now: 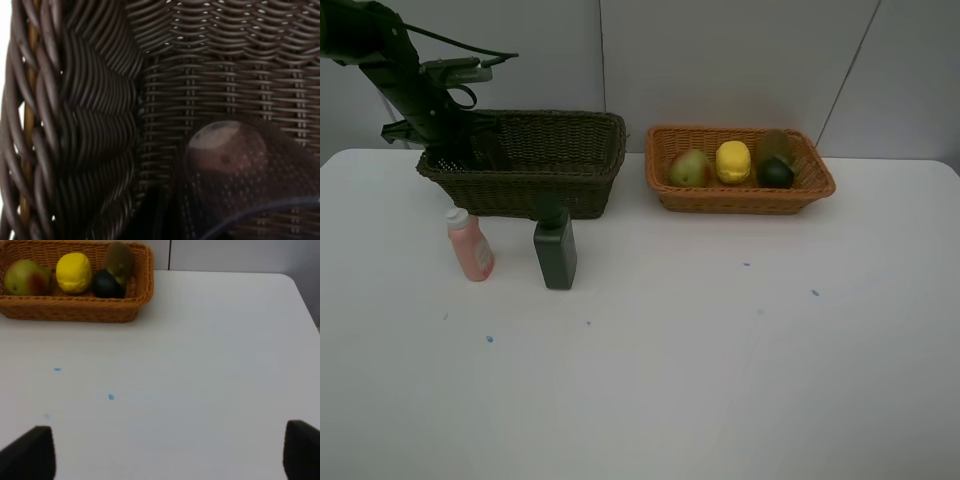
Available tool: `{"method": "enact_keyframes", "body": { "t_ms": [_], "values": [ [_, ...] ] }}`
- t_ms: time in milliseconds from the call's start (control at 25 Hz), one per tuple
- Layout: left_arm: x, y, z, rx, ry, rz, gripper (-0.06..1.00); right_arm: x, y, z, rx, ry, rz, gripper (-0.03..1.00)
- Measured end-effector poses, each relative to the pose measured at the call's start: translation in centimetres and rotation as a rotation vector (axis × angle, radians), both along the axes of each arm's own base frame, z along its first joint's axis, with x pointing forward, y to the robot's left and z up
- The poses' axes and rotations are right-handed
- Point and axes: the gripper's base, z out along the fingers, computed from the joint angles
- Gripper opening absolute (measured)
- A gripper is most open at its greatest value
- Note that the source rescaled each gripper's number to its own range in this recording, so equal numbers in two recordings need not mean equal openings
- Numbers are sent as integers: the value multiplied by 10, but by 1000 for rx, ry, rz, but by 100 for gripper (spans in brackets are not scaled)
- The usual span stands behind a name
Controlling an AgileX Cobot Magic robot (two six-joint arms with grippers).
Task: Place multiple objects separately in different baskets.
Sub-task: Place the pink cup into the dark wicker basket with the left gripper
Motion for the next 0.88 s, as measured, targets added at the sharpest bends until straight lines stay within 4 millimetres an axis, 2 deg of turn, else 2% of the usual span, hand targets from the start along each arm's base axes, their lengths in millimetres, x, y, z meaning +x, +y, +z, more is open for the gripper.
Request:
{"method": "enact_keyframes", "body": {
  "t_ms": [80, 160, 200, 360, 400, 440, 560, 880],
  "values": [
    [0, 0, 0, 6, 1, -7, 2, 0, 0, 0, 0, 0, 0, 99],
    [0, 1, 0, 17, 0, -21, 11, 0, 0, 0, 0, 0, 0, 99],
    [0, 1, -1, 18, 1, -21, 21, 0, 0, 0, 0, 0, 0, 99],
    [0, -3, 2, 10, -11, -42, 74, 0, 0, 0, 0, 0, 0, 99],
    [0, -5, 2, 0, -14, -40, 84, 0, 0, 0, 0, 0, 0, 99],
    [0, -7, 2, -6, -16, -40, 89, 0, 0, 0, 0, 0, 0, 99],
    [1, -7, 6, -5, -31, -42, 95, 0, 0, 0, 0, 0, 0, 99],
    [2, -1, 27, 13, -94, -41, 97, 0, 0, 0, 0, 0, 0, 99]
  ]
}}
